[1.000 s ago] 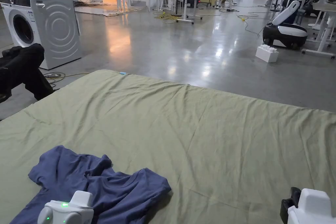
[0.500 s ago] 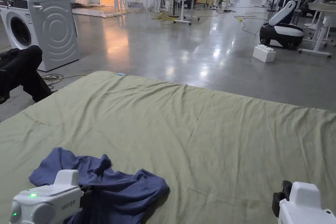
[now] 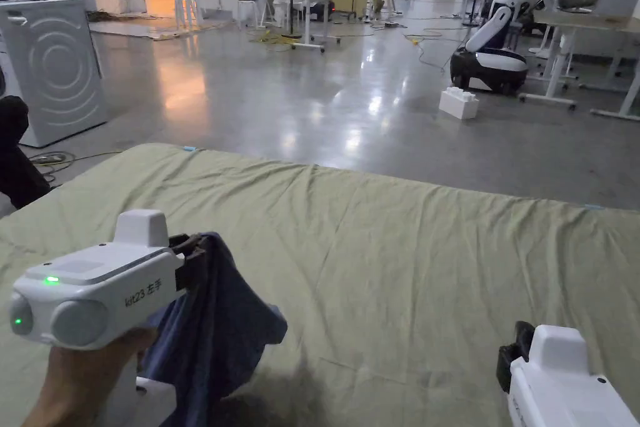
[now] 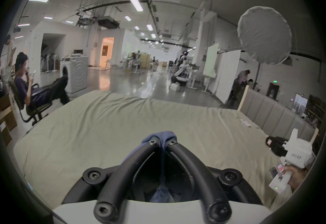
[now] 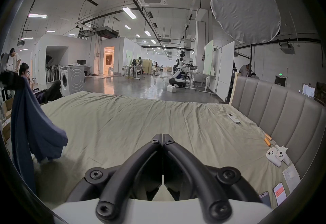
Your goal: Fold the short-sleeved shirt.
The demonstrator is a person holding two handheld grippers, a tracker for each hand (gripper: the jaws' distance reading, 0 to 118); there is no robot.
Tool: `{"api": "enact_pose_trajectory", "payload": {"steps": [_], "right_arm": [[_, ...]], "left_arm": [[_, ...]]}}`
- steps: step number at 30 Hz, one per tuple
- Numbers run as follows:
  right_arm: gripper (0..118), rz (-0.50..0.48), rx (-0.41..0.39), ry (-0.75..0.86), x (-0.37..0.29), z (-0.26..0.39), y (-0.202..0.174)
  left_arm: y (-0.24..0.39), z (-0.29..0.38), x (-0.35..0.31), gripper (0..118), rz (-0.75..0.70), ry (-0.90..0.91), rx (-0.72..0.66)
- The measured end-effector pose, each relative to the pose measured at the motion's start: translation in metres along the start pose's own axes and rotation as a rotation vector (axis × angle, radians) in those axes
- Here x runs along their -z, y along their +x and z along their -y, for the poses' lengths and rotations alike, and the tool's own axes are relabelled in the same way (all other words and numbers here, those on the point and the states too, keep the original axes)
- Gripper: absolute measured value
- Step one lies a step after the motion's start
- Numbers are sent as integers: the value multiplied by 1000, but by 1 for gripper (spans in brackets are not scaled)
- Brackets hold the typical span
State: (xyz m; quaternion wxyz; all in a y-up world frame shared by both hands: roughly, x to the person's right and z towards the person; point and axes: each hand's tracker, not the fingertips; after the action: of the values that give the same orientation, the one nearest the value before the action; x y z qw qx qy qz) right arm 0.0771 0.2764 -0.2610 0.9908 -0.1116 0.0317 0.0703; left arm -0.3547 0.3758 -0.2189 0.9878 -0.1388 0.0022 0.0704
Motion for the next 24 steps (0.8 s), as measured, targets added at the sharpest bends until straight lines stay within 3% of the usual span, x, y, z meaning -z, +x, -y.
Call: {"api": "enact_pose_trajectory", "payload": {"steps": [12, 18, 24], "right_arm": [[1, 106, 19, 49, -24, -12, 62], [1, 169, 36, 42, -34, -6, 93], [1, 212, 55, 17, -40, 7, 116]], "left_arm": [[167, -35, 48, 4, 321, 35, 106], [266, 3, 78, 4, 455, -45, 188], [324, 72, 97, 4, 537, -206, 231]]}}
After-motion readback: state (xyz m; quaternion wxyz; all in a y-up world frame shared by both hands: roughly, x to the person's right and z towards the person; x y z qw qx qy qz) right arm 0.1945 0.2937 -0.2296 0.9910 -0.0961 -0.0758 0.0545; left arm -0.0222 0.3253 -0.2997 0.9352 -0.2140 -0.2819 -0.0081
